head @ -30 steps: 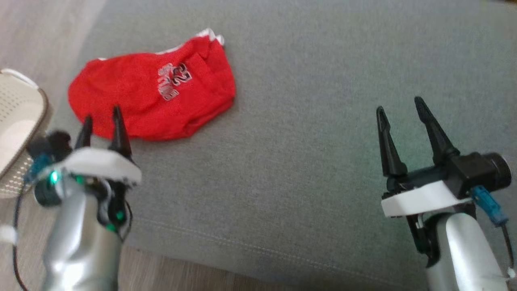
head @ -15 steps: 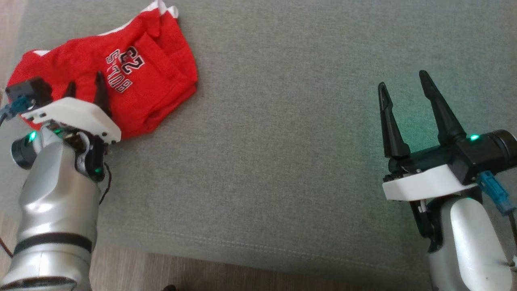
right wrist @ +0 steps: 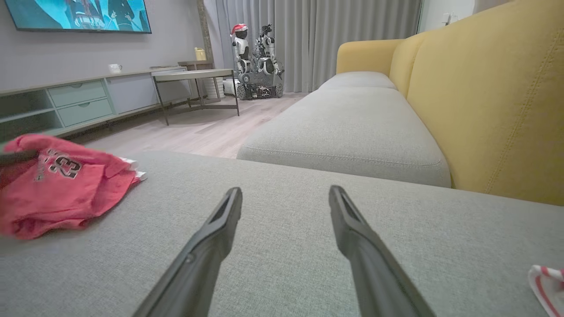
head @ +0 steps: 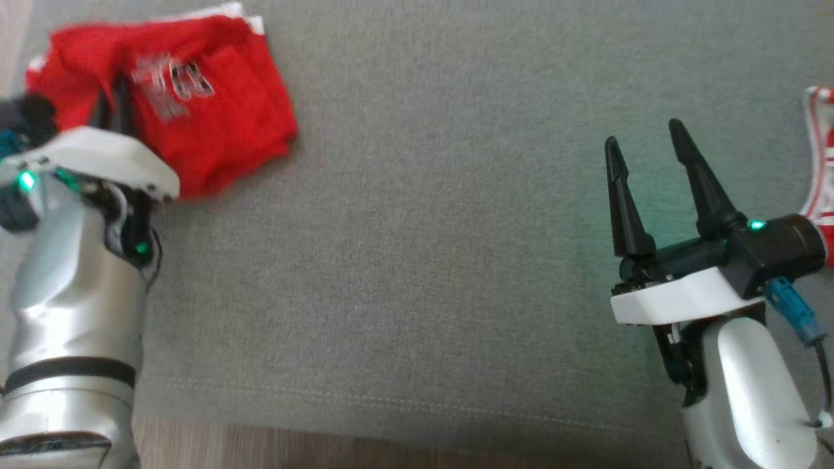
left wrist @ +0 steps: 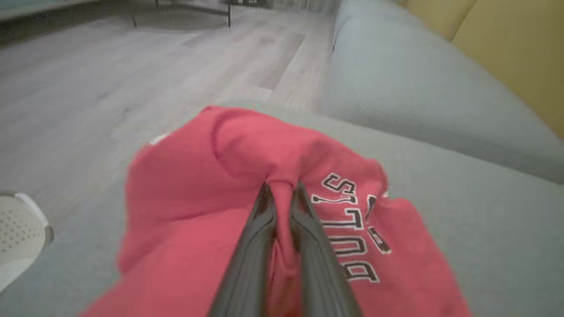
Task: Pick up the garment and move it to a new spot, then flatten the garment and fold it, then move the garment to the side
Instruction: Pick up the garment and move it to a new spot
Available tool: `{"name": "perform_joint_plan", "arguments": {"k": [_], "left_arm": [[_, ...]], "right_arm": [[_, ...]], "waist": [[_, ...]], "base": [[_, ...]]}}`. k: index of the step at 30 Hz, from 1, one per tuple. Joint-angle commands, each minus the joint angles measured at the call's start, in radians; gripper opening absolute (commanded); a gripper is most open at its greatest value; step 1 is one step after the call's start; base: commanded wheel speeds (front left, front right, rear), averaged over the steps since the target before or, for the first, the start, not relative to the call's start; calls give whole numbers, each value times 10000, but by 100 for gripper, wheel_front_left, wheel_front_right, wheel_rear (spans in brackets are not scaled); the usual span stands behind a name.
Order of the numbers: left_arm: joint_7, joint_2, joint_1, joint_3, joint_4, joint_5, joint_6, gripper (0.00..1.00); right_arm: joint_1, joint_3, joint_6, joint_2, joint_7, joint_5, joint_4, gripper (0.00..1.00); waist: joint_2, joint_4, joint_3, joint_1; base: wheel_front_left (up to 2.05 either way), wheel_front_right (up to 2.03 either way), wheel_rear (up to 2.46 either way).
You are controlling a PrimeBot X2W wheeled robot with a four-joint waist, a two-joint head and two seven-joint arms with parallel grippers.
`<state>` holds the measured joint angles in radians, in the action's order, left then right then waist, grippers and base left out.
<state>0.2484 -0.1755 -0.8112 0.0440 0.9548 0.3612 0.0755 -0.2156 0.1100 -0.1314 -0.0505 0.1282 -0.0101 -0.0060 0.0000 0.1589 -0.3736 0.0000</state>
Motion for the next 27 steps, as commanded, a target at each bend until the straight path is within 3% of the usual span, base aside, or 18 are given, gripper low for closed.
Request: {"name": "perform_joint_plan", "arguments": {"k": [1, 8, 19, 27], "left_arm": [[125, -607, 12, -353, -741, -132, -82, 0], [131, -261, 1352, -387, -3709, -677, 4, 0], [-867, 927, 2210, 1180, -6104, -762, 45, 0], [-1570, 1243, 2702, 3085, -6440, -309, -714, 0]], "right_arm": [[-48, 274, 7, 3, 129, -110, -258, 100], [114, 337, 7, 3, 503, -567, 223, 100], [226, 306, 7, 3, 841, -984, 558, 100], [105, 344, 7, 3, 999, -1207, 669, 100]], "waist": [[0, -150, 379, 0], [0, -622, 1325, 0], [0, -1840, 1759, 0], [0, -2926, 1565, 0]], "base": [[0, 0, 0], [0, 0, 0], [0, 0, 0], [0, 0, 0]]}}
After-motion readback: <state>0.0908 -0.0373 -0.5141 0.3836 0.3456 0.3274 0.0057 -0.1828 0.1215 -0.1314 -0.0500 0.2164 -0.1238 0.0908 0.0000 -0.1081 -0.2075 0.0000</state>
